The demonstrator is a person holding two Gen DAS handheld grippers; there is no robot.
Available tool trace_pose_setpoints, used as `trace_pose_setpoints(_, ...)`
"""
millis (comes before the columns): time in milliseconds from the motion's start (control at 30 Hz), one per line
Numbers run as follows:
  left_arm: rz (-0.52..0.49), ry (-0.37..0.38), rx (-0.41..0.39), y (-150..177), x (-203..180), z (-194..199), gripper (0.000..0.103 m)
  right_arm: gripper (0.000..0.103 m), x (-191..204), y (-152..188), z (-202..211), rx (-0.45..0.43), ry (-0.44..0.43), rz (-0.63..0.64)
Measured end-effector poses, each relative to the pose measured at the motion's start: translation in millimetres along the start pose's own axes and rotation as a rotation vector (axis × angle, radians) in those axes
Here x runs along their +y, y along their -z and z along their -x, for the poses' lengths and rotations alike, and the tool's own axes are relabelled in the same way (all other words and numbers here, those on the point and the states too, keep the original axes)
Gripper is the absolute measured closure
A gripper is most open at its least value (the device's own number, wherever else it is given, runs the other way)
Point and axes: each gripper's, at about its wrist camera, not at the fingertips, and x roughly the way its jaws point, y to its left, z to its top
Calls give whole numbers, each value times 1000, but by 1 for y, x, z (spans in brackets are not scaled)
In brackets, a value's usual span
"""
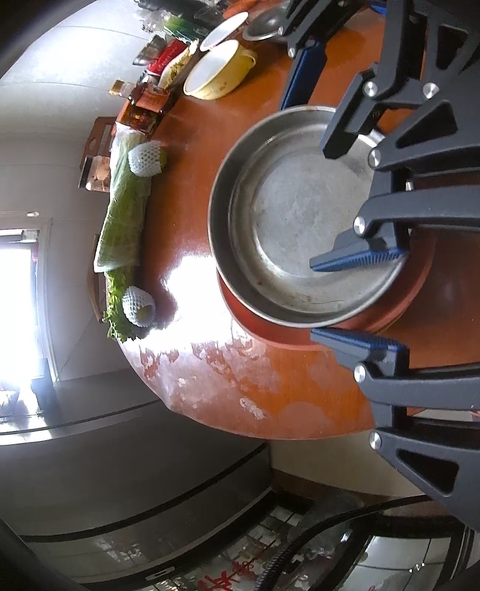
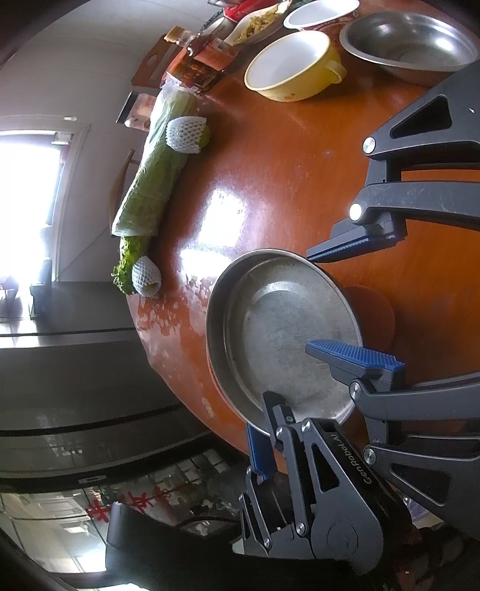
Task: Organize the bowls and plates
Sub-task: 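Lower the steel tray onto the stacked pink plate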
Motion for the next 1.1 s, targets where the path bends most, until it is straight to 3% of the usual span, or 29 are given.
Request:
trace_pose_setpoints(133, 5, -10, -15, -1, 2, 5, 61, 58, 1, 0, 1, -3, -2, 7)
trace_pose_setpoints(1100, 40, 16, -105, -2, 6, 45, 51, 58, -1, -1, 21, -42, -11, 3)
